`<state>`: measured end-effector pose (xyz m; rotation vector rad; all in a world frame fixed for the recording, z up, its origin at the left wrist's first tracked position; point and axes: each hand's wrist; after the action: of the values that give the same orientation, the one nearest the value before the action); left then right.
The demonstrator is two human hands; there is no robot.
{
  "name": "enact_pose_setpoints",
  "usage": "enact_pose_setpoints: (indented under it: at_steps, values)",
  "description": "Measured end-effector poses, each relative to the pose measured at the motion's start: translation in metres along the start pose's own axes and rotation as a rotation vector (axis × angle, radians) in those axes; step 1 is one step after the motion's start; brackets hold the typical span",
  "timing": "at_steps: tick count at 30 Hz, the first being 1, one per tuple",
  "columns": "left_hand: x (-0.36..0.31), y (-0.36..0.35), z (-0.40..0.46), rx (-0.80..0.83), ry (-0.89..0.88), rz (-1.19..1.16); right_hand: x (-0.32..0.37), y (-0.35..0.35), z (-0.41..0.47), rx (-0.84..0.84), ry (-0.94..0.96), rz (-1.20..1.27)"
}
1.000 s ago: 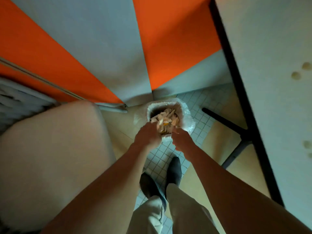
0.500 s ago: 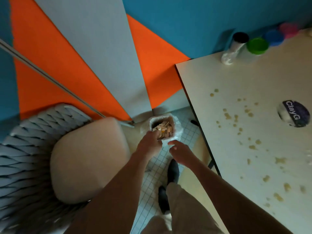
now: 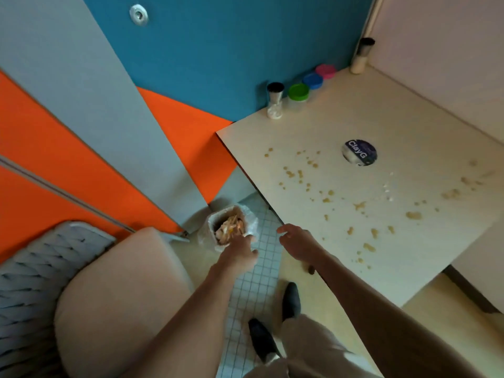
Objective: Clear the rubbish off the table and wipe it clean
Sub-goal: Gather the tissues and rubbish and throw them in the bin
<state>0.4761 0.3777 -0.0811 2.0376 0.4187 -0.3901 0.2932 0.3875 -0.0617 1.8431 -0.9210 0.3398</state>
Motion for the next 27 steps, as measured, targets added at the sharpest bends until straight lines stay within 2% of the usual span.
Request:
enact_pose_setpoints:
  at_steps: [6, 13, 21, 27]
  values:
    - [-0.068, -0.024, -0.004, 0.008, -0.161, 0.06, -0.052, 0.053, -0.016, -0.11, -0.077, 0.103]
    - [-0.171, -0.069, 0.008, 0.014, -0.264, 0.119, -0.142, 0.125, -0.018, -0.208, -0.152, 0.204]
    - [-0.287, -0.13, 0.013, -0.034, -0.249, 0.132, -0.246, 0.219, -0.003, -0.201, -0.115, 0.196]
    - [-0.361, -0.155, 0.017, -0.119, -0.262, 0.126, -0.289, 0.286, 0.013, -0.192, -0.055, 0.143]
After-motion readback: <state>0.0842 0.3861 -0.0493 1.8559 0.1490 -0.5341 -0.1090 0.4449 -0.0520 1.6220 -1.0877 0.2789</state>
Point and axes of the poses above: each hand's wrist, its own z-axis towards the middle knuckle, its own y-axis out of the back of the hand, x = y × z, and after that the axes turned 11 degrees about -x, right-handed
